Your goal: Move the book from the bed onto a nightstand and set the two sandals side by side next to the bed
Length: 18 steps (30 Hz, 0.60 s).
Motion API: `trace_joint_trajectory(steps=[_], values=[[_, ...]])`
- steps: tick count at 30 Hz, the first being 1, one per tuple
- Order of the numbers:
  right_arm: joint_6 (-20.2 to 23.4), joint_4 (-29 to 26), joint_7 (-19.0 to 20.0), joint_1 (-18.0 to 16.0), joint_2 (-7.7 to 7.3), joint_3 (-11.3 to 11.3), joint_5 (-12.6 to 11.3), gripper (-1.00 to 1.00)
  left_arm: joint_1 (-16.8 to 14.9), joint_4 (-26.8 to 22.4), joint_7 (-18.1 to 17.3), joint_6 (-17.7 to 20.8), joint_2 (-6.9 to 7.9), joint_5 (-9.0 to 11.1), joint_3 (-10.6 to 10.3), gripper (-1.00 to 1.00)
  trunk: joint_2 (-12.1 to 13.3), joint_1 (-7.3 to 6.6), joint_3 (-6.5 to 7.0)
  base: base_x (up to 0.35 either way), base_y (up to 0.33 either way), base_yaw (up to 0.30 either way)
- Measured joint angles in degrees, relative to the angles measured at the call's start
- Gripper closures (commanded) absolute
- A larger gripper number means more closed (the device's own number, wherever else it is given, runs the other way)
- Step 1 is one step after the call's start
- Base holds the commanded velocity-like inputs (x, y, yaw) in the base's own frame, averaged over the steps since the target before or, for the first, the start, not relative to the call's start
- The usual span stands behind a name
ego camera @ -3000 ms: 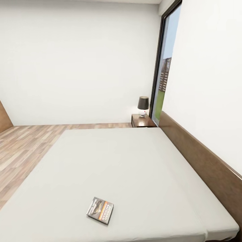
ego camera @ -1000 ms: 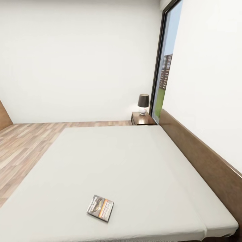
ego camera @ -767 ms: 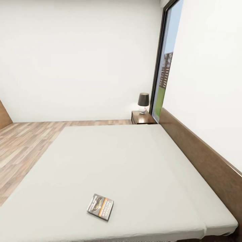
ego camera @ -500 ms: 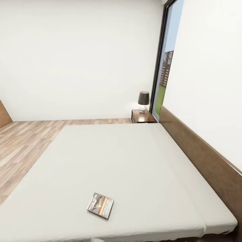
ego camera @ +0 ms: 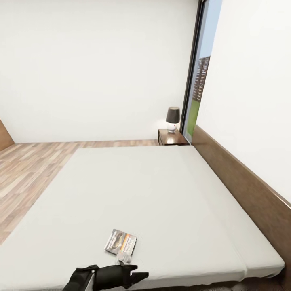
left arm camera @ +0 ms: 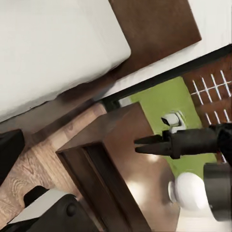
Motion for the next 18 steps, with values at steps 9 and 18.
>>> trace_joint_trajectory(steps=[9, 18], values=[[-0.09, 0.00, 0.00, 0.00, 0.00, -0.01, 0.09, -1.00, -8.78, -21.57, -1.64, 20.63, -0.37, 2.65, -0.07, -1.00, 0.00, 0.00, -0.79, 0.000, 0.000, 0.000], [-0.17, 0.00, 0.04, 0.00, 0.00, -0.01, 0.35, -1.00, -24.11, -17.31, 15.70, 23.72, -1.54, 5.12, 5.85, -1.00, 0.01, 0.00, -1.59, 0.000, 0.000, 0.000]])
